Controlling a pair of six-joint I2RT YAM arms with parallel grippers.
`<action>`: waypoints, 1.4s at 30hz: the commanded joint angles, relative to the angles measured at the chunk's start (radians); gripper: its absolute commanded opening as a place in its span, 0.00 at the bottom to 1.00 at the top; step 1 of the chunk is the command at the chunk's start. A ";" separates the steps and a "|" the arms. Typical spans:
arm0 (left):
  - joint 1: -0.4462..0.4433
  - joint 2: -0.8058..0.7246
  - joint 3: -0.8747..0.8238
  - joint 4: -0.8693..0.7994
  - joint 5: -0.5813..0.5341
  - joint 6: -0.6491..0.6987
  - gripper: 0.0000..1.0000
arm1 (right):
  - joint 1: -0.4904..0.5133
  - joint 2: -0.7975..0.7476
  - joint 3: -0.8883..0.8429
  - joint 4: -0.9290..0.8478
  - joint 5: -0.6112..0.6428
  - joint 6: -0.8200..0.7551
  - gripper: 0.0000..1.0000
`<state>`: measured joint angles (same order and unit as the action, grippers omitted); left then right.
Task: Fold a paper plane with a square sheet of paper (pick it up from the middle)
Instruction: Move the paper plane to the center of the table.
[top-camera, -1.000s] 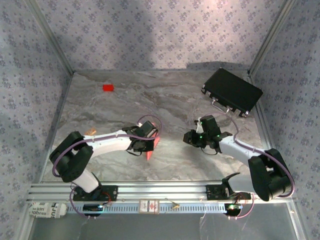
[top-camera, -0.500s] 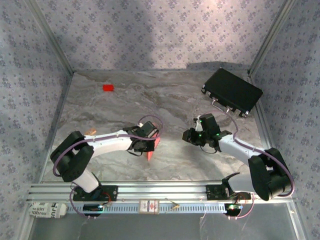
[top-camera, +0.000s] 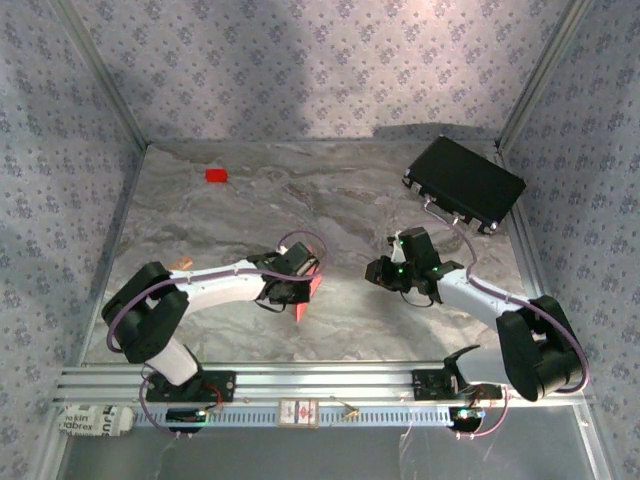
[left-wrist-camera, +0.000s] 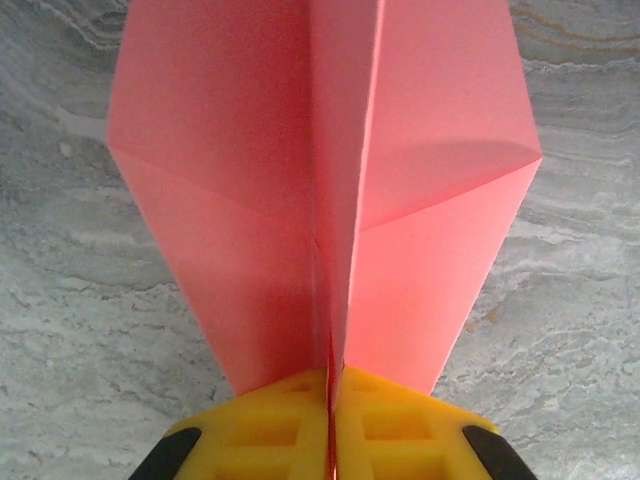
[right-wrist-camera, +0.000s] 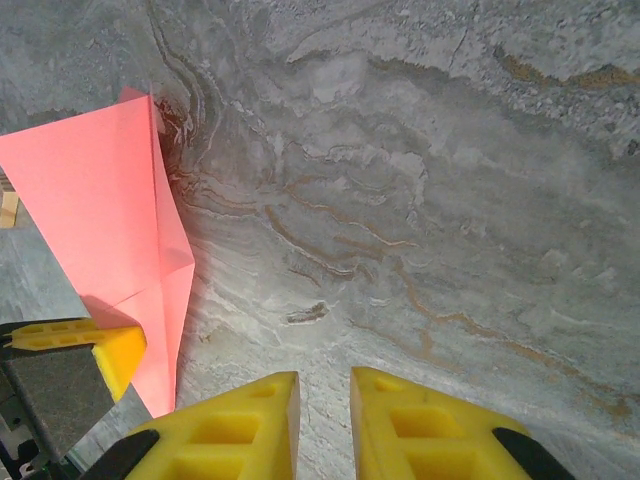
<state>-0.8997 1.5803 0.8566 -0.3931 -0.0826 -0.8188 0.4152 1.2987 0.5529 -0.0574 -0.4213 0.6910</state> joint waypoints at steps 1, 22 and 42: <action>-0.008 0.022 0.019 -0.020 0.005 0.012 0.09 | 0.008 0.003 0.017 -0.025 0.019 -0.010 0.22; -0.011 0.040 0.027 -0.016 0.009 0.018 0.13 | 0.008 -0.010 0.013 -0.032 0.030 -0.010 0.23; -0.018 0.082 0.070 -0.039 0.010 0.035 0.19 | 0.005 -0.004 0.019 -0.045 0.035 -0.018 0.23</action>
<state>-0.9062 1.6508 0.9009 -0.3946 -0.0753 -0.8001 0.4179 1.2987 0.5529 -0.0803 -0.4057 0.6876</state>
